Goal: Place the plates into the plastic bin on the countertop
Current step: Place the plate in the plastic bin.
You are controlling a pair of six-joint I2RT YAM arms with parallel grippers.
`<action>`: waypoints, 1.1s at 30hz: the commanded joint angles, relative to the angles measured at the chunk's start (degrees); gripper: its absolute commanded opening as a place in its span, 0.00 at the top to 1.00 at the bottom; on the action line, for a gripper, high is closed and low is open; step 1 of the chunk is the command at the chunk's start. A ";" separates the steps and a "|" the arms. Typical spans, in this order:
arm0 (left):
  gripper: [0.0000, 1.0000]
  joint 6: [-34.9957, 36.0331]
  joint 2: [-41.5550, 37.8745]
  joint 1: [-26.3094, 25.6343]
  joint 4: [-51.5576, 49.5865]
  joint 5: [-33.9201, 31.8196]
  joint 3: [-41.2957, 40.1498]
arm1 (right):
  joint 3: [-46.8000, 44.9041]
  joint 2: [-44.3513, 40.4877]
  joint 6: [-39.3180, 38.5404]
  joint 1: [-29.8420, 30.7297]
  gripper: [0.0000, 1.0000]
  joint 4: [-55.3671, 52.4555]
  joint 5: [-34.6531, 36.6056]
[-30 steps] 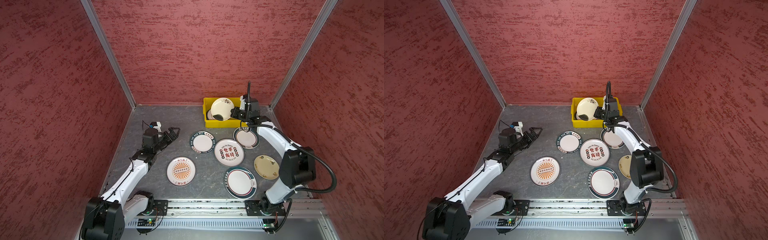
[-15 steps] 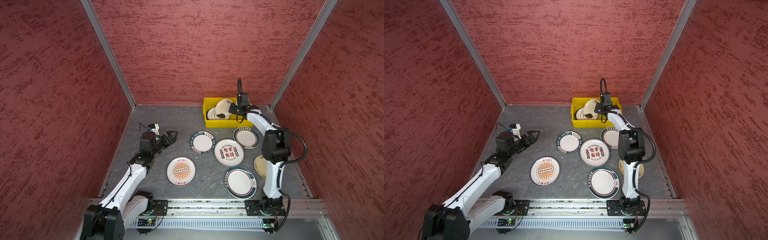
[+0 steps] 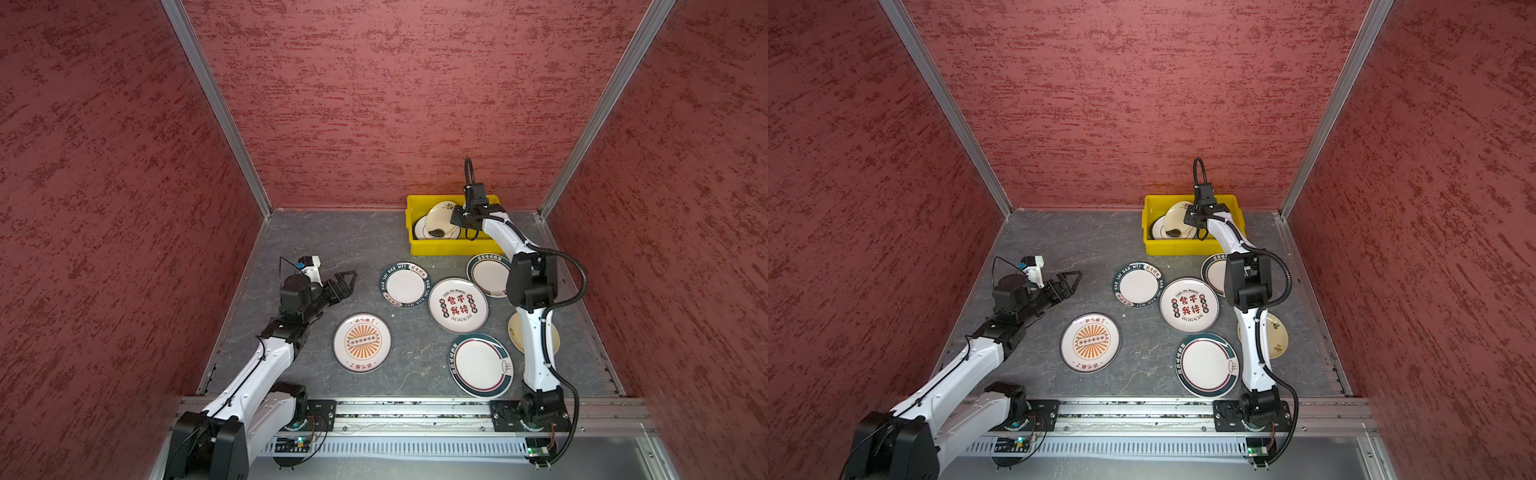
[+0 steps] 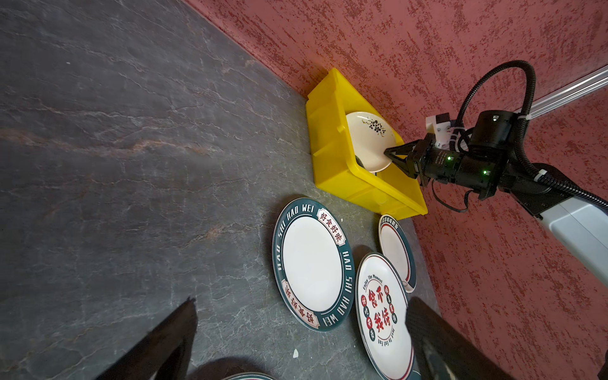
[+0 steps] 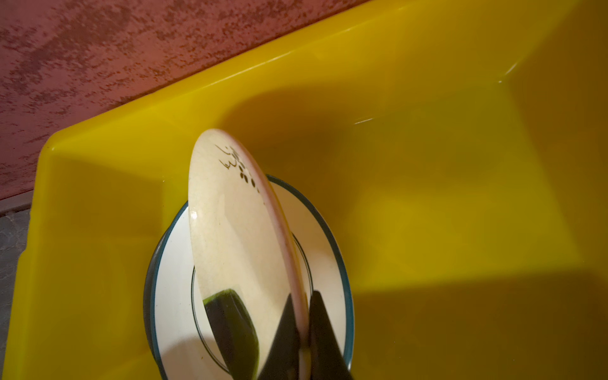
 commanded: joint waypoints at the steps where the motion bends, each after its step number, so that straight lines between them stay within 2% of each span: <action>1: 0.01 0.69 1.04 0.78 2.52 1.30 -0.27 | 2.93 1.52 -0.07 -0.28 0.96 -4.56 -0.29; 4: 0.01 0.48 1.54 0.85 2.75 2.18 0.01 | 2.93 1.37 0.00 -0.26 0.86 -4.53 -1.64; 7: 0.01 0.54 1.16 0.82 2.43 2.05 -0.12 | 2.93 1.29 0.06 -0.32 0.81 -4.37 -2.97; 11: 0.01 0.74 0.11 0.95 1.64 1.41 -0.14 | 2.93 0.96 -0.01 -0.29 0.42 -4.36 -3.28; 12: 0.01 0.83 -0.14 1.04 1.46 1.22 -0.16 | 2.85 0.84 0.05 -0.26 0.35 -4.43 -3.11; 16: 0.01 0.72 -0.57 1.21 1.09 0.95 -0.25 | 2.09 -1.21 -0.44 -0.27 0.22 -4.52 -2.39; 22: 0.01 -0.07 0.18 1.67 0.73 1.21 -0.17 | -3.77 -7.97 -0.06 -0.33 0.15 -1.52 -2.51; 33: 0.01 -1.95 0.87 2.54 -0.45 2.18 0.27 | -25.57 -28.50 3.16 -0.30 0.08 12.14 -9.22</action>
